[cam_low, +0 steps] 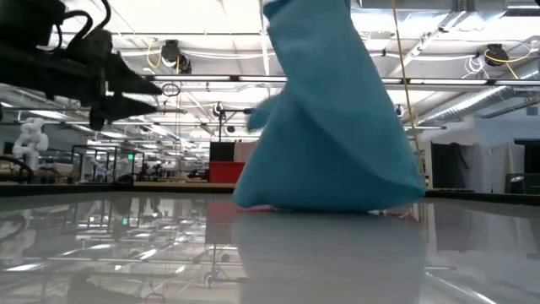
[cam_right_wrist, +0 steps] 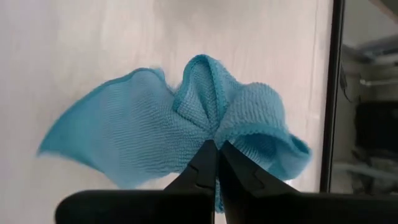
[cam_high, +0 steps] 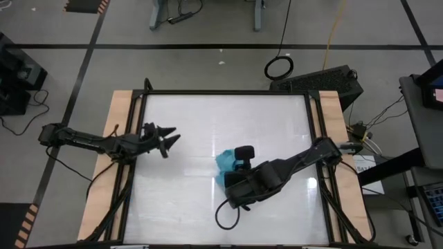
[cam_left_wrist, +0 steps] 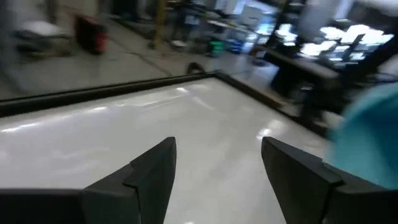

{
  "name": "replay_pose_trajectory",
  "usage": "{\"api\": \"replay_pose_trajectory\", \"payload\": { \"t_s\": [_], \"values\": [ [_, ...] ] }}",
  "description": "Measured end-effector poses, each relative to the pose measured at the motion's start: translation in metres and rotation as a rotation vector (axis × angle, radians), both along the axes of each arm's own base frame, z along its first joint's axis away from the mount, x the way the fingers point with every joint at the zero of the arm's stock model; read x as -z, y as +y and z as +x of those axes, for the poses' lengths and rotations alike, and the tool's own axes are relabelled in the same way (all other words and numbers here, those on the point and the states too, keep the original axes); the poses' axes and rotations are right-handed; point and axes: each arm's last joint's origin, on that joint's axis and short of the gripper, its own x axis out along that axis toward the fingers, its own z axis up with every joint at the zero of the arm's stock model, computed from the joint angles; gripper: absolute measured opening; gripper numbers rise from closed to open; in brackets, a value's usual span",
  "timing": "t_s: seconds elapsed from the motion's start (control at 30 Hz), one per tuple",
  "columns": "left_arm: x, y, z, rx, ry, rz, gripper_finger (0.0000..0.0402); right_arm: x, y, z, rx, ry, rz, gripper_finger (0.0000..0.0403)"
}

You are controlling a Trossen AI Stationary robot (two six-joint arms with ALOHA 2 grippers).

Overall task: Roll towel
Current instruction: Roll the blue microfiber towel

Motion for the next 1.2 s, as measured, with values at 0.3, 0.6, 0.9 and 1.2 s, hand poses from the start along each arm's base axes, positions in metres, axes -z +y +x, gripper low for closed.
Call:
{"api": "replay_pose_trajectory", "payload": {
  "t_s": [0.3,0.6,0.9,1.2],
  "values": [
    [-0.005,-0.014,0.009,0.363,-0.064,-0.024,0.0242,-0.018,0.002,-0.002,-0.112,-0.064,0.107,0.0001],
    [0.008,-0.027,0.027,0.431,0.008,-0.033,0.0242,-0.019,0.016,-0.005,-0.25,-0.053,0.14,0.0001],
    [0.002,-0.05,0.089,0.513,0.138,0.093,0.0242,-0.02,0.024,-0.007,-0.267,-0.064,0.148,0.0001],
    [0.001,-0.085,0.179,0.641,0.196,0.262,0.0242,-0.02,0.035,-0.013,-0.274,-0.069,0.163,0.0002]
  ]
}}
